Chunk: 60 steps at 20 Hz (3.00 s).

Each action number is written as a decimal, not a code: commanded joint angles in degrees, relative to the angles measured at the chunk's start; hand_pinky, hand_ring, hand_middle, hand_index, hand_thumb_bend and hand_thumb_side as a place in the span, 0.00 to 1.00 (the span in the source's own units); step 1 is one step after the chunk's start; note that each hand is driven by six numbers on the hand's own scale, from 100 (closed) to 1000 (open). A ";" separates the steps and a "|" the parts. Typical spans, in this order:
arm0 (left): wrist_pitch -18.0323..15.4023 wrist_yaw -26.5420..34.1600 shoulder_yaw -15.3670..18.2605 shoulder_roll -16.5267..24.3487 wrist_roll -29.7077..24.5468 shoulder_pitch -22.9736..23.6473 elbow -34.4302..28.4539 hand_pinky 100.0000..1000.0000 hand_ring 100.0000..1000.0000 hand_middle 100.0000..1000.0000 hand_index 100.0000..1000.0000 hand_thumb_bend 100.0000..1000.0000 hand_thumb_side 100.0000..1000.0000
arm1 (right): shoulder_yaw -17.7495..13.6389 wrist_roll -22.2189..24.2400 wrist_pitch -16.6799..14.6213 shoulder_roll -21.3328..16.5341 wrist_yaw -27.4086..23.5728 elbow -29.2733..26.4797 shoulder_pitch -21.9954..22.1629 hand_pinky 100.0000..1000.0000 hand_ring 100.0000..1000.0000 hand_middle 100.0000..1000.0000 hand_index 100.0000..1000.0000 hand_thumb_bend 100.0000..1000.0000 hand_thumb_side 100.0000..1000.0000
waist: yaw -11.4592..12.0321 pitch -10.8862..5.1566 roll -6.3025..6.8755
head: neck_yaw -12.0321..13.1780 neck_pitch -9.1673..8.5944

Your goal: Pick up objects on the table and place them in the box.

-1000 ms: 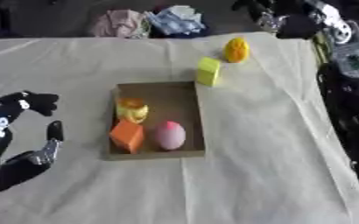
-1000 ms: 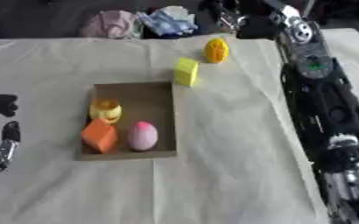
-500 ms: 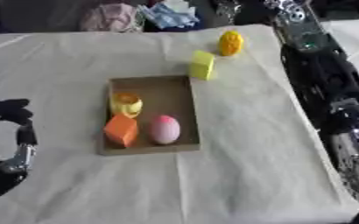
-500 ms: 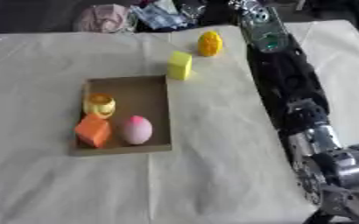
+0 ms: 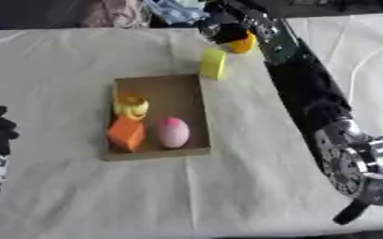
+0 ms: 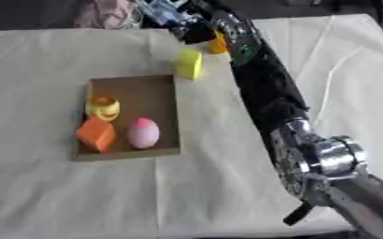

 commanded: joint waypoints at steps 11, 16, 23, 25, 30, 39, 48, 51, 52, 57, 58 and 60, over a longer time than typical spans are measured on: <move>2.03 -0.66 0.80 -2.36 -1.83 0.59 -0.84 0.63 0.50 0.51 0.77 0.00 0.54 | 0.11 -3.09 -1.68 -2.91 9.41 4.78 -2.70 0.94 0.92 0.94 0.99 0.00 0.19 | 1.04 -0.69 -0.32 | -0.83 0.29; 2.37 -1.08 0.81 -2.67 -2.08 0.64 -0.84 0.63 0.50 0.51 0.77 0.00 0.55 | 0.20 -4.49 -1.21 -3.33 12.47 5.24 -2.86 0.97 0.96 0.96 0.99 0.00 0.20 | 1.15 -0.66 -0.57 | -0.93 0.29; 2.79 -1.56 0.78 -2.86 -2.37 0.60 -0.84 0.63 0.50 0.51 0.78 0.00 0.55 | 0.78 -6.05 -0.18 -4.19 17.11 7.16 -3.06 0.96 0.96 0.96 1.00 0.00 0.24 | 1.09 -0.58 -0.93 | -0.86 0.29; 2.89 -1.61 0.77 -2.92 -2.48 0.54 -0.84 0.63 0.50 0.51 0.78 0.00 0.56 | 1.10 -5.74 0.05 -4.39 17.79 8.20 -3.06 0.96 0.96 0.96 1.00 0.00 0.32 | 1.03 -0.58 -1.00 | -0.85 0.29; 3.02 -1.71 0.79 -2.98 -2.74 0.49 -0.84 0.63 0.50 0.51 0.78 0.00 0.56 | 2.12 -4.04 0.11 -4.83 18.21 10.64 -3.09 0.96 0.95 0.95 1.00 0.00 0.50 | 0.89 -0.60 -1.08 | -0.91 0.29; 3.28 -1.68 0.72 -3.14 -3.32 0.44 -0.84 0.63 0.50 0.51 0.79 0.00 0.57 | 3.98 1.72 0.27 -5.35 15.95 14.01 -3.32 0.94 0.93 0.93 0.99 0.00 0.78 | 0.78 -0.67 -1.14 | -1.03 0.29; 3.32 -1.82 0.64 -3.45 -3.67 0.59 -0.84 0.64 0.50 0.51 0.79 0.00 0.57 | 4.64 2.62 0.67 -5.59 16.78 14.86 -3.50 0.93 0.92 0.92 0.99 0.00 0.76 | 0.91 -0.66 -1.36 | -1.23 0.29; 3.38 -1.79 0.69 -3.53 -3.71 0.57 -0.84 0.64 0.50 0.51 0.78 0.00 0.57 | 4.86 2.89 0.56 -5.65 17.09 15.23 -3.54 0.90 0.88 0.90 0.99 0.00 0.49 | 0.93 -0.66 -1.45 | -1.28 0.29; 3.40 -1.78 0.68 -3.55 -3.73 0.57 -0.84 0.64 0.50 0.51 0.78 0.00 0.57 | 4.88 2.89 0.47 -5.65 17.13 15.27 -3.52 0.90 0.87 0.90 0.99 0.00 0.46 | 0.94 -0.66 -1.47 | -1.29 0.29; 3.42 -1.72 0.74 -3.62 -3.73 0.51 -0.84 0.64 0.50 0.51 0.78 0.00 0.57 | 4.17 0.92 -0.76 -5.42 16.28 14.03 -3.37 0.84 0.78 0.86 0.98 0.00 0.14 | 0.99 -0.66 -1.47 | -1.44 0.29; 3.42 -1.70 0.76 -3.63 -3.72 0.51 -0.84 0.64 0.50 0.51 0.78 0.00 0.57 | 4.11 0.66 -1.01 -5.35 16.13 13.87 -3.34 0.83 0.78 0.86 0.98 0.00 0.14 | 0.99 -0.67 -1.48 | -1.49 0.29; 3.46 -1.67 0.78 -3.65 -3.71 0.48 -0.84 0.64 0.50 0.51 0.78 0.00 0.57 | 4.03 0.32 -1.41 -5.25 15.92 13.66 -3.31 0.81 0.76 0.86 0.98 0.00 0.13 | 1.01 -0.68 -1.50 | -1.56 0.29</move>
